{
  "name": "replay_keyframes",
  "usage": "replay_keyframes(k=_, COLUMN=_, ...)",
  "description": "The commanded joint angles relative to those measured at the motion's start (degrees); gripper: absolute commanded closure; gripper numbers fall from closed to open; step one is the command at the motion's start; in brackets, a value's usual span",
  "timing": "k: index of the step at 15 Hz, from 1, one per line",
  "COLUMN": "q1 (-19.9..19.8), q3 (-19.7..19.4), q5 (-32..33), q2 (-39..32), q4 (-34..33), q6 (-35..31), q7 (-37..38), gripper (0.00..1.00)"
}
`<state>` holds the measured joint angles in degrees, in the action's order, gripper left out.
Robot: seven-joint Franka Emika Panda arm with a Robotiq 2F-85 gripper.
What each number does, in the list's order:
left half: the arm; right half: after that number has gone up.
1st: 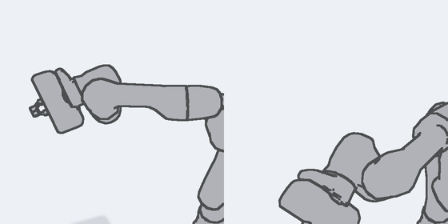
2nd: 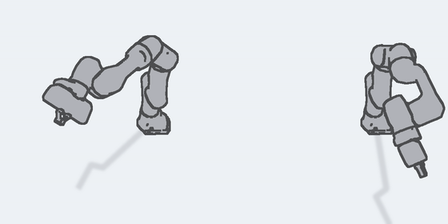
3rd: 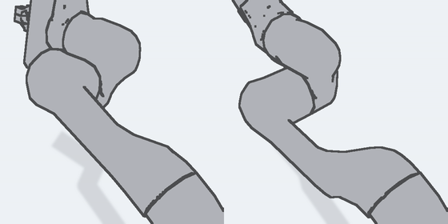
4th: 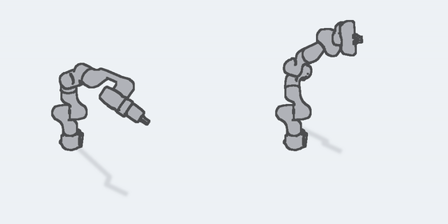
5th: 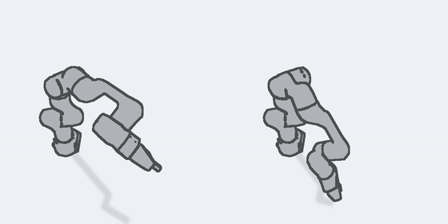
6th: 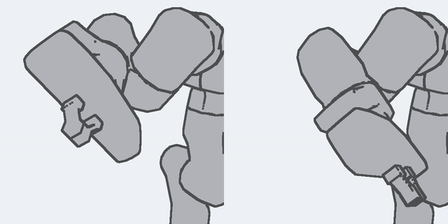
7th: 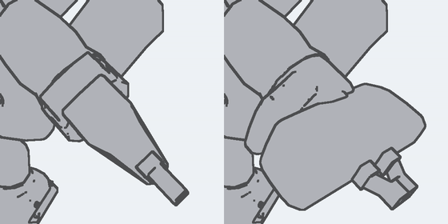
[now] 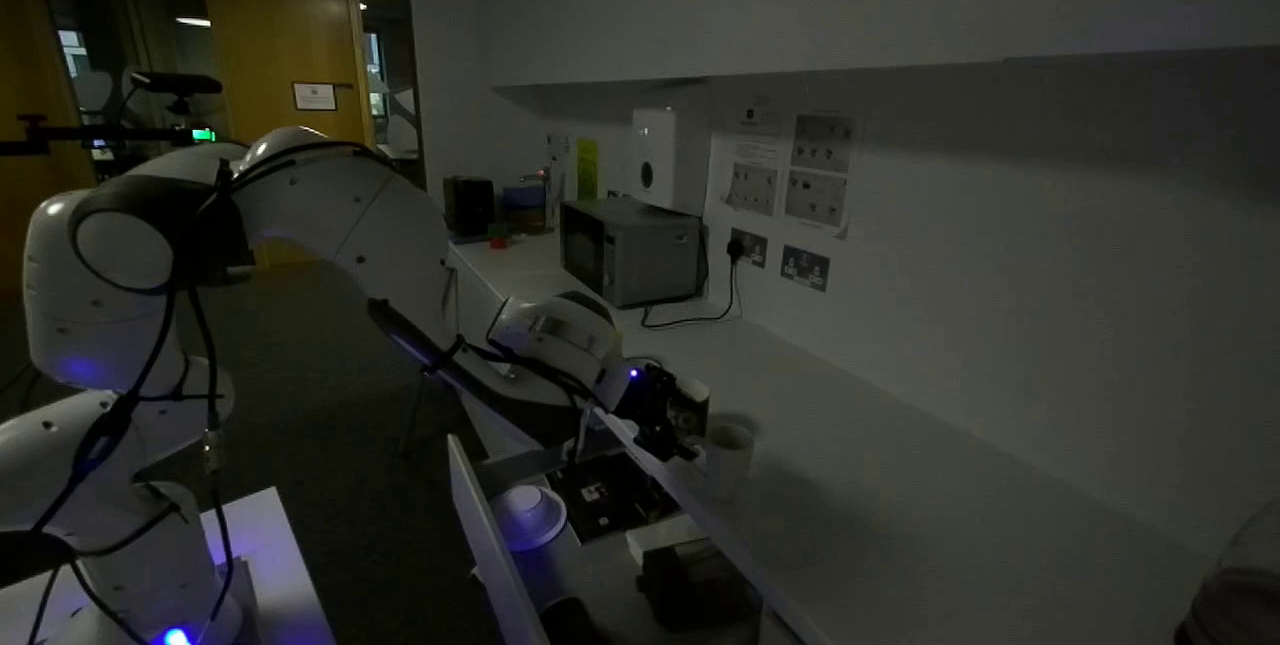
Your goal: Take four mugs out of the open drawer
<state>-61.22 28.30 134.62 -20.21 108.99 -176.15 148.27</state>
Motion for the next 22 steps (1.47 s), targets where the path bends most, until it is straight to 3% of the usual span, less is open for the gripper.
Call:
replay_keyframes(k=1, q1=-3.8, q3=1.8, q5=1.6, q2=2.7, q4=0.4, q6=-6.6, q7=2.4, gripper=0.00)
replay_keyframes(k=9, q1=-12.7, q3=4.8, q5=2.7, q2=8.4, q4=3.5, q6=-12.0, q7=0.1, gripper=0.00)
replay_keyframes(k=22, q1=-17.8, q3=4.3, q5=6.6, q2=17.2, q4=10.8, q6=-15.8, q7=-8.2, gripper=0.00)
